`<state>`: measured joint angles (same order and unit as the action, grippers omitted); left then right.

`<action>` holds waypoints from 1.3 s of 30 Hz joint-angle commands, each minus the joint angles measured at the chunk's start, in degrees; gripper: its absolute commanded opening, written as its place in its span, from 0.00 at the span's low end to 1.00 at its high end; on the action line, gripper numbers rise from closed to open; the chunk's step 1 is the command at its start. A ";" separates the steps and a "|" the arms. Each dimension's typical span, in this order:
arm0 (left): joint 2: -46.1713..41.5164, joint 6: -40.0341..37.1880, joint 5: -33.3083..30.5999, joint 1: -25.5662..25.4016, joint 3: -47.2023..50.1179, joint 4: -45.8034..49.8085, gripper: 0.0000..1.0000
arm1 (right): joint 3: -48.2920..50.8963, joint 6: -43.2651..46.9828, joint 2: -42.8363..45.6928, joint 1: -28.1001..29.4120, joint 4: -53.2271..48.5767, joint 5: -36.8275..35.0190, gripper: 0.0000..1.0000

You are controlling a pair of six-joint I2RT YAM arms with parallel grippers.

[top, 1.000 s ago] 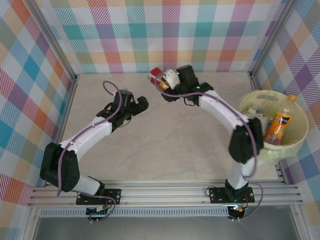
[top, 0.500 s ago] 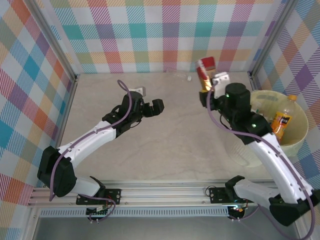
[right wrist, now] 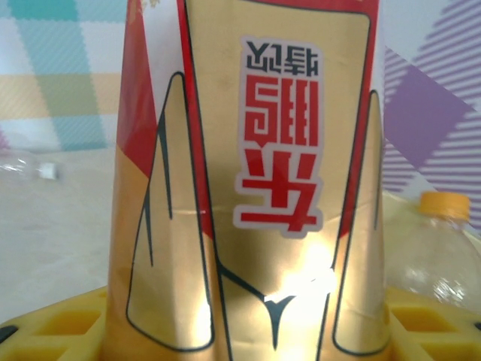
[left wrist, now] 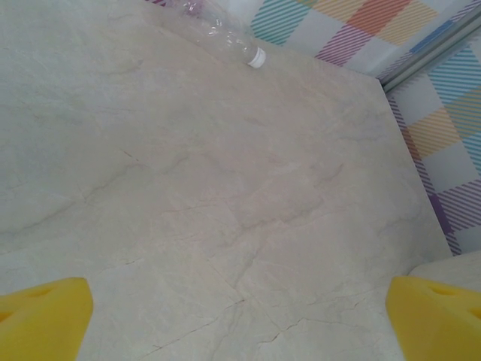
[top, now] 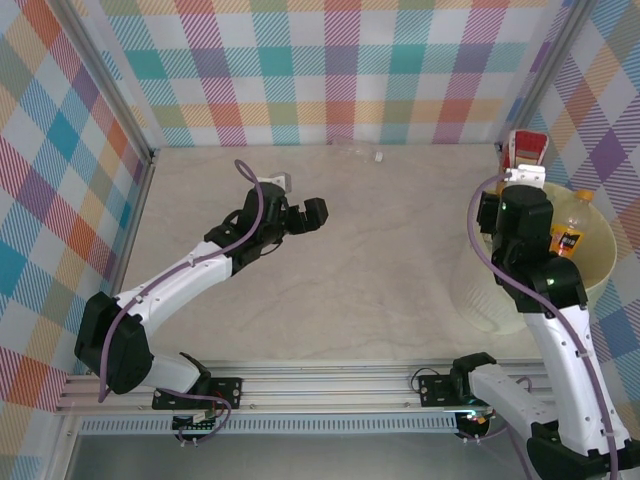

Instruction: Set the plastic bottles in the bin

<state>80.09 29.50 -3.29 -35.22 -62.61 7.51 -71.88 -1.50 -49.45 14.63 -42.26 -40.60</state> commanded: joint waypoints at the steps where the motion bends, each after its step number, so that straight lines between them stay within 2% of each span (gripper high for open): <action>1: -0.03 -0.14 0.15 -0.64 -2.69 0.23 1.00 | 2.44 -2.64 2.67 -0.22 -4.34 -5.24 0.46; 5: -0.10 -0.06 0.31 -0.64 -2.69 -0.20 1.00 | 3.19 -3.88 3.93 -0.22 -7.30 -7.84 0.49; 8: 0.29 -0.05 0.58 -0.64 -2.79 -0.39 1.00 | 2.88 -5.09 4.40 -0.22 -9.31 -9.86 0.57; 11: 0.64 0.26 0.40 -0.64 -2.78 -0.39 1.00 | 2.26 -5.01 5.06 -0.22 -8.87 -8.90 0.76; 14: 0.77 0.89 -0.16 -0.59 -2.74 -0.34 1.00 | -2.37 -7.42 4.09 -0.22 -9.98 -0.70 0.98; 20: 0.16 3.18 -4.77 -0.64 -1.36 0.70 1.00 | -10.16 -12.25 -1.44 -0.22 -4.71 22.46 1.00; 25: -0.78 4.71 -9.48 -0.55 -0.15 2.24 1.00 | -13.57 -12.60 -13.41 0.10 4.16 47.55 1.00; 27: -0.76 4.97 -11.35 -0.46 -0.32 3.51 1.00 | -14.45 -12.34 -18.76 1.14 8.81 54.90 1.00; 30: -0.77 6.65 -14.67 -0.03 -0.76 6.25 1.00 | -16.12 -8.21 -27.42 3.64 14.99 57.38 1.00; 32: -0.59 8.42 -15.91 0.47 -0.95 7.93 1.00 | -17.38 -4.34 -33.11 4.33 18.20 56.04 1.00; 39: 0.38 11.22 -14.17 2.71 -0.06 7.91 1.00 | -26.12 6.27 -54.60 4.25 23.83 50.90 1.00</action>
<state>80.29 38.70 -16.64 -33.61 -63.35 13.96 -93.91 -1.48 -100.53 19.09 -23.94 10.31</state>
